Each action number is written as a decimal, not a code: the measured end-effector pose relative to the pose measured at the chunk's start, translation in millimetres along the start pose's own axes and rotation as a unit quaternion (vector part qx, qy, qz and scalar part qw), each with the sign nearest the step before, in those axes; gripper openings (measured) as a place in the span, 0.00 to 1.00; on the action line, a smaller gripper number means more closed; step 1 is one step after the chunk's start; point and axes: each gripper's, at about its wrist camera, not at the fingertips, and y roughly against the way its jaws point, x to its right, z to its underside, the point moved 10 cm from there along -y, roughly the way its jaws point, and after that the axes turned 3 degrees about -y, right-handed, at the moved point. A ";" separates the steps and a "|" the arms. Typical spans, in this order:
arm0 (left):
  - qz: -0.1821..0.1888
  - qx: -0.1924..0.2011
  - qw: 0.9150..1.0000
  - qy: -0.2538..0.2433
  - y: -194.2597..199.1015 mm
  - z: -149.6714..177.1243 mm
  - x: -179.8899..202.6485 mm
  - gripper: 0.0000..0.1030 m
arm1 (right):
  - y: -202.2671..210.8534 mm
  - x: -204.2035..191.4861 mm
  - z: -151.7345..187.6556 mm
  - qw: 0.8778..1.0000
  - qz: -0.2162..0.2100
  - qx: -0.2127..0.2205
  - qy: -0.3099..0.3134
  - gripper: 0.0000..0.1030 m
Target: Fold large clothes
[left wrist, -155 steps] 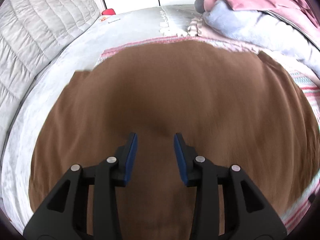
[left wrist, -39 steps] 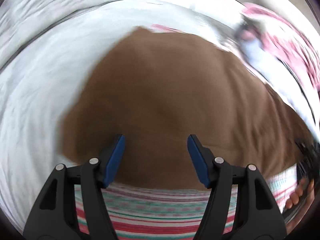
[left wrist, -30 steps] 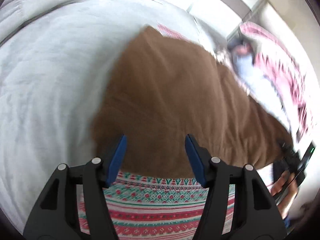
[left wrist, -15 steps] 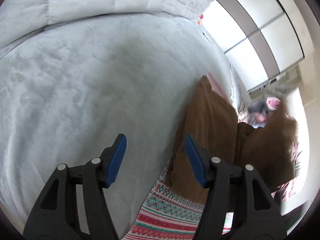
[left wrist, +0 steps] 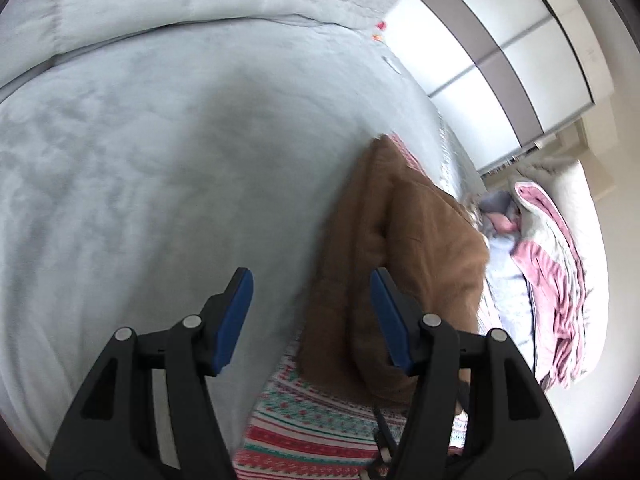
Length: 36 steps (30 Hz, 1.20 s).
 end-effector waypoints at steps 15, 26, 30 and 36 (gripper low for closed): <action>-0.113 -0.019 0.977 -0.181 -61.1 41.9 62.9 0.47 | 11.6 62.3 110.2 0.985 0.168 -0.026 -0.024 0.58; -0.130 -0.010 0.970 -0.205 -57.4 47.9 61.6 0.13 | -7.2 37.8 145.1 0.957 0.182 -0.072 0.215 0.36; -0.140 -0.007 0.966 -0.217 -59.7 49.5 60.6 0.13 | -16.4 40.6 150.6 0.956 0.161 -0.086 0.231 0.36; -0.135 -0.006 0.968 -0.212 -61.4 51.2 57.2 0.14 | 6.3 53.8 144.7 0.989 0.079 -0.090 0.083 0.54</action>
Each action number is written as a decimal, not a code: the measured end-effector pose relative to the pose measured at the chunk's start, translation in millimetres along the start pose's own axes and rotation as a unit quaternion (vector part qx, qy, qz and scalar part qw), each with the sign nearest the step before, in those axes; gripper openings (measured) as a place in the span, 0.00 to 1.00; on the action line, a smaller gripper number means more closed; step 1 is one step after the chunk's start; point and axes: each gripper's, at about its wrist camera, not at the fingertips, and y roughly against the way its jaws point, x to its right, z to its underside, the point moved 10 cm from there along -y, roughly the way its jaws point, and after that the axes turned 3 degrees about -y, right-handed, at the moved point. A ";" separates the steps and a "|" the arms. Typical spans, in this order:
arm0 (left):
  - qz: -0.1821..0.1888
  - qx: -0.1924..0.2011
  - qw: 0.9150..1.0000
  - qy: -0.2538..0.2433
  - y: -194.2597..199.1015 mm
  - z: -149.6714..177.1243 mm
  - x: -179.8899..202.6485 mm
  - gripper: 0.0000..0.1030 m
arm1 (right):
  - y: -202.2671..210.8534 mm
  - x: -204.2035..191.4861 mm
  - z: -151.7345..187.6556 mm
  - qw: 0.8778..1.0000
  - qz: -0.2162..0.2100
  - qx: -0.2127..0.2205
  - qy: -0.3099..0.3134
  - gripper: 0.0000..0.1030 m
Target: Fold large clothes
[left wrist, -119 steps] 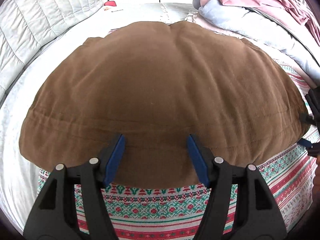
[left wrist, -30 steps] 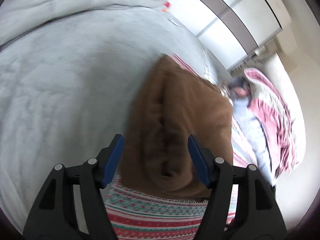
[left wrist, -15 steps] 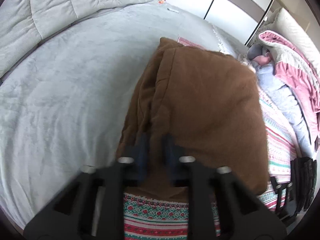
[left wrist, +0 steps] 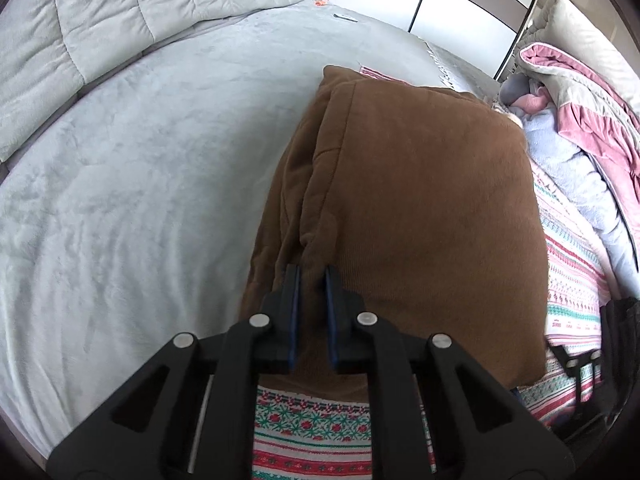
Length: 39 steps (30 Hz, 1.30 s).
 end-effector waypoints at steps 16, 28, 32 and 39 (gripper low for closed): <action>-0.003 -0.006 1.000 0.012 -0.9 2.7 -0.8 0.15 | -27.4 87.9 -8.6 0.904 -0.217 -0.036 -0.368 0.13; -0.003 -0.011 1.000 0.026 -1.3 4.8 -2.0 0.15 | -26.4 73.2 -1.3 0.890 -0.238 -0.053 -0.386 0.13; 0.006 -0.016 0.999 0.033 -1.9 5.0 -2.3 0.16 | -46.7 127.4 3.4 0.864 -0.222 -0.043 -0.451 0.13; 0.000 -0.021 0.999 0.031 -3.6 3.9 0.1 0.16 | -131.5 201.6 -24.5 0.824 -0.202 -0.065 -0.525 0.13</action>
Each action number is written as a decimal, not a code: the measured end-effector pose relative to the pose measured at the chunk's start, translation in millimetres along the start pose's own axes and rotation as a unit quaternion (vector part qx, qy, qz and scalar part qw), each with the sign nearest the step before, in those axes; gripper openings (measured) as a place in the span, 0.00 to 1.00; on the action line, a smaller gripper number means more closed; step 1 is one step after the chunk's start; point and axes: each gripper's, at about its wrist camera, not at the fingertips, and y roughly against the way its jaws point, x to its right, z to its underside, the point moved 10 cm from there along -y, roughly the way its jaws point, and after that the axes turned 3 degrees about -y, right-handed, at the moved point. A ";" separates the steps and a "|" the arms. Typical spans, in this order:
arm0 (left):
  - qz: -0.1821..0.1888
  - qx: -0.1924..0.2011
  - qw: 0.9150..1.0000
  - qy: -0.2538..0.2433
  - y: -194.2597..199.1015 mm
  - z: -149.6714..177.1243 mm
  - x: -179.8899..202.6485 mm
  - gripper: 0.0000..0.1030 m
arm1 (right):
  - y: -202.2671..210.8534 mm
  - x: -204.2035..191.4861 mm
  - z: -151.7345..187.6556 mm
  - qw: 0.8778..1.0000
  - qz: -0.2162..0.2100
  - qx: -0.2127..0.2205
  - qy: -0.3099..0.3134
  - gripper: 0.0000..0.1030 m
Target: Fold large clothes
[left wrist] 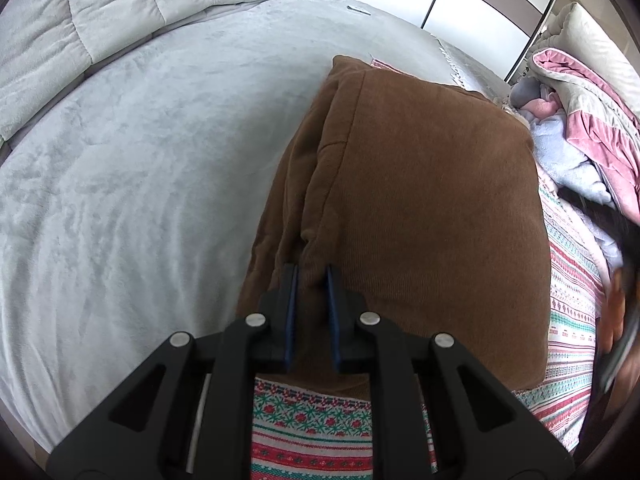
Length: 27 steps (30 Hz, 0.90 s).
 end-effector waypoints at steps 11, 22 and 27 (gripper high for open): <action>0.015 0.000 1.000 -0.012 -1.0 0.0 -3.4 0.17 | -111.8 3.9 -3.0 0.991 0.087 -0.092 0.048 0.13; 0.052 -0.014 0.998 0.035 -1.0 -1.7 -7.7 0.19 | -93.3 -71.0 -23.8 0.988 0.036 -0.066 0.137 0.16; 0.044 -0.009 0.999 0.028 0.0 -4.4 -5.5 0.22 | -145.4 -68.9 11.3 0.981 0.066 -0.120 0.139 0.16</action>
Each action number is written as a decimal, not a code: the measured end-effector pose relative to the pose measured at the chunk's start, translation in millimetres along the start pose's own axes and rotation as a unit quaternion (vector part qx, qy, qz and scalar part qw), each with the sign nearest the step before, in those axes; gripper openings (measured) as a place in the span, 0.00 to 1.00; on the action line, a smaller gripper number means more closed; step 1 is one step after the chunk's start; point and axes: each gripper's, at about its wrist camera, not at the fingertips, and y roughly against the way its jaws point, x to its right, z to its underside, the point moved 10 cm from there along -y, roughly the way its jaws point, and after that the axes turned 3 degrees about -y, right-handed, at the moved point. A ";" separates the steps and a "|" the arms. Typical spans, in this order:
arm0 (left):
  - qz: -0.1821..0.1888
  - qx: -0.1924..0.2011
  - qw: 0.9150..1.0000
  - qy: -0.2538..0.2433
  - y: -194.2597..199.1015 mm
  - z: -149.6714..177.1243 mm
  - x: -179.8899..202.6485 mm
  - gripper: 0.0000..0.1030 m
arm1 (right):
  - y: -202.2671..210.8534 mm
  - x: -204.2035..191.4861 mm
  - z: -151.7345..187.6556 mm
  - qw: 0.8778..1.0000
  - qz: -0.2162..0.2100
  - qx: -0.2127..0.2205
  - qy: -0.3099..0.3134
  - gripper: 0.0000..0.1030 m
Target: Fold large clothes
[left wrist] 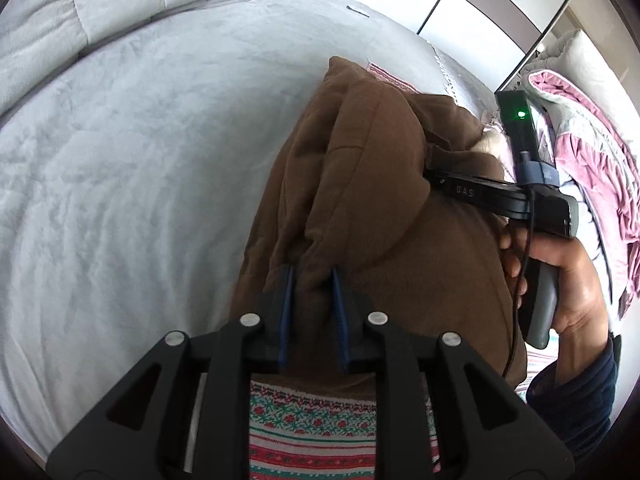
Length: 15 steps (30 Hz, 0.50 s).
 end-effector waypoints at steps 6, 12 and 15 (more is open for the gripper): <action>0.018 -0.011 1.000 0.007 -0.3 -0.6 -0.3 0.23 | 22.0 9.3 3.1 1.000 -0.008 0.023 -0.009 0.18; -0.002 -0.003 1.000 -0.004 9.9 -0.7 -5.9 0.48 | 77.5 29.5 34.4 0.993 -0.058 0.079 -0.060 0.60; -0.009 0.000 1.000 -0.010 11.7 -1.7 -6.9 0.52 | 95.9 43.6 70.2 0.992 -0.063 0.085 -0.069 0.60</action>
